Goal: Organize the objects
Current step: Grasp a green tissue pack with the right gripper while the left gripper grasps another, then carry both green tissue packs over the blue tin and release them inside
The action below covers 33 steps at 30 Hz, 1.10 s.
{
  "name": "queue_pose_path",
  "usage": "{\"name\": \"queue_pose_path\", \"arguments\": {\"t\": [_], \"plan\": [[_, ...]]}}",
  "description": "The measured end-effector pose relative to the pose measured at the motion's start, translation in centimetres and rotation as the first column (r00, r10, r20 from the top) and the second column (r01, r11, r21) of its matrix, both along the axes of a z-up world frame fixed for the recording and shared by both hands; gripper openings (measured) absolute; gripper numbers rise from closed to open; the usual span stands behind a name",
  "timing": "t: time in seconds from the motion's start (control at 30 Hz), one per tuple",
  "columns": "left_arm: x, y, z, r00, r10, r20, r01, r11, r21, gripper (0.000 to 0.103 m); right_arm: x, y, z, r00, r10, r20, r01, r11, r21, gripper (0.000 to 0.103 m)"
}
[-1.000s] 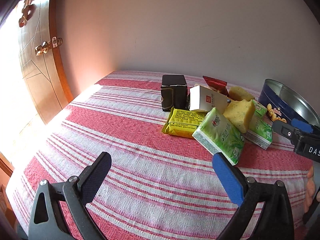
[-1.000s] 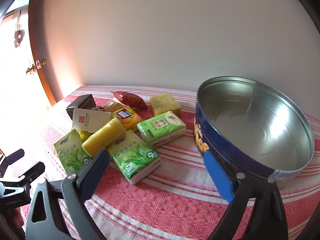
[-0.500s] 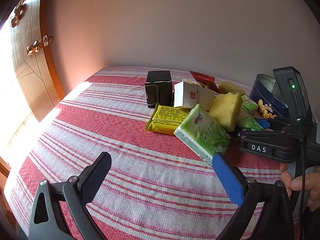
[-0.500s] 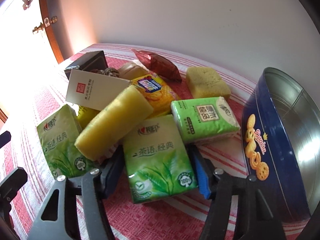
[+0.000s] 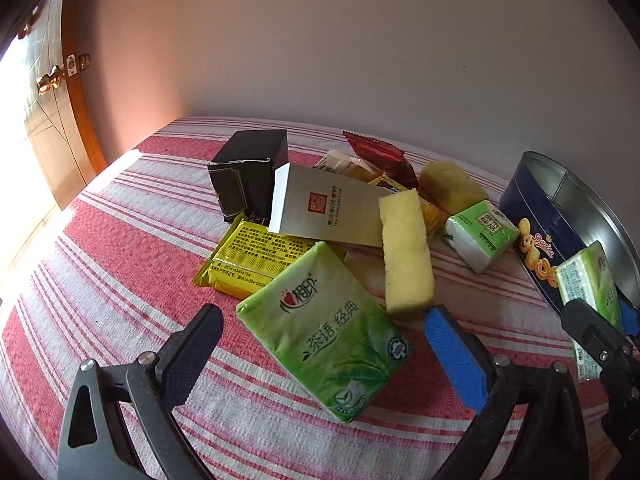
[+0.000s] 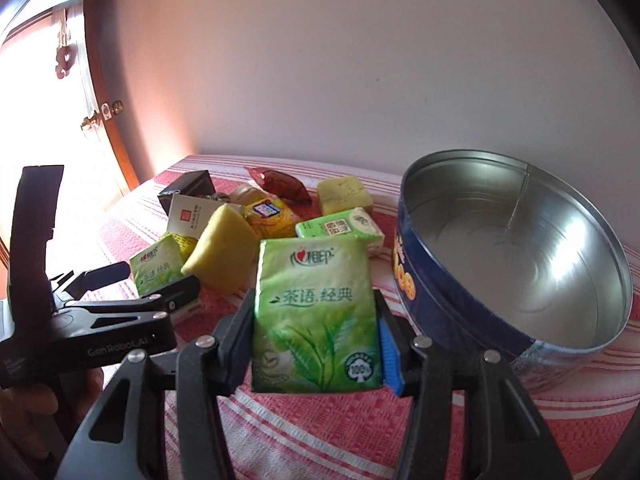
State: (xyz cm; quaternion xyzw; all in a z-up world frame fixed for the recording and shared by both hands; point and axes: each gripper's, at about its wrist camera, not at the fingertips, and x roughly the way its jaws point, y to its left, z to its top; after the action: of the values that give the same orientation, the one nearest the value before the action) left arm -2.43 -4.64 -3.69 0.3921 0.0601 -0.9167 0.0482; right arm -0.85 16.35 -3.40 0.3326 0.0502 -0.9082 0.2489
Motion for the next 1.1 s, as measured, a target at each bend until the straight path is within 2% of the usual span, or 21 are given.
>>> {"name": "queue_pose_path", "arguments": {"t": [0.07, 0.1, 0.13, 0.17, 0.33, 0.4, 0.57, 0.67, 0.77, 0.9, 1.1], "plan": [[-1.0, 0.0, -0.8, 0.999, 0.027, 0.036, -0.028, 1.0, 0.002, 0.092, -0.2, 0.7, 0.6, 0.999, -0.026, -0.027, 0.026, 1.0, -0.001, 0.053], [-1.4, -0.2, -1.3, 0.998, 0.027, 0.063, -0.029, 0.999, 0.034, 0.078, -0.3, 1.0, 0.7, 0.999, -0.036, -0.037, 0.036, 0.999, -0.001, 0.053], [-1.4, -0.4, -1.2, 0.998, 0.028, 0.056, -0.031, 0.998, 0.047, 0.072, -0.5, 1.1, 0.9, 0.998, -0.045, -0.043, 0.045, 0.999, -0.001, 0.053], [-1.2, -0.4, -1.1, 0.998, 0.025, 0.05, -0.027, 0.998, 0.055, 0.069, -0.6, 1.3, 0.9, 0.998, -0.052, -0.044, 0.052, 0.999, -0.003, 0.053], [0.1, -1.6, -1.0, 0.999, 0.037, 0.026, -0.039, 0.994, 0.102, 0.064, -0.5, 2.1, 1.3, 0.996, -0.074, -0.049, 0.073, 0.997, -0.018, 0.053], [1.0, -2.1, -0.6, 0.999, 0.053, -0.001, -0.052, 0.994, 0.099, 0.062, -0.5, 2.2, 1.2, 0.995, -0.082, -0.06, 0.08, 0.996, -0.033, 0.053], [3.4, -2.0, 2.4, 0.984, 0.073, -0.165, -0.067, 0.997, 0.042, 0.062, 0.0, 2.9, 2.4, 0.989, -0.106, -0.106, 0.097, 0.991, -0.088, 0.053], [3.7, -0.8, 4.2, 0.969, 0.022, -0.246, -0.017, 1.0, 0.024, 0.062, 0.2, 3.6, 3.2, 0.982, -0.135, -0.135, 0.122, 0.988, -0.098, 0.053], [3.5, 0.4, 5.5, 0.957, -0.051, -0.284, 0.056, 0.998, 0.01, 0.062, 0.1, 4.2, 3.8, 0.968, -0.181, -0.172, 0.171, 0.983, -0.072, 0.053], [2.3, 4.4, 5.9, 0.942, -0.148, -0.301, 0.154, 0.988, -0.004, 0.062, -0.7, 6.2, 4.6, 0.954, -0.238, -0.184, 0.226, 0.97, -0.088, 0.053], [0.8, 10.8, 7.2, 0.905, -0.275, -0.326, 0.275, 0.96, -0.049, 0.062, -2.9, 10.6, 3.8, 0.914, -0.358, -0.189, 0.359, 0.933, -0.032, 0.053]]}}
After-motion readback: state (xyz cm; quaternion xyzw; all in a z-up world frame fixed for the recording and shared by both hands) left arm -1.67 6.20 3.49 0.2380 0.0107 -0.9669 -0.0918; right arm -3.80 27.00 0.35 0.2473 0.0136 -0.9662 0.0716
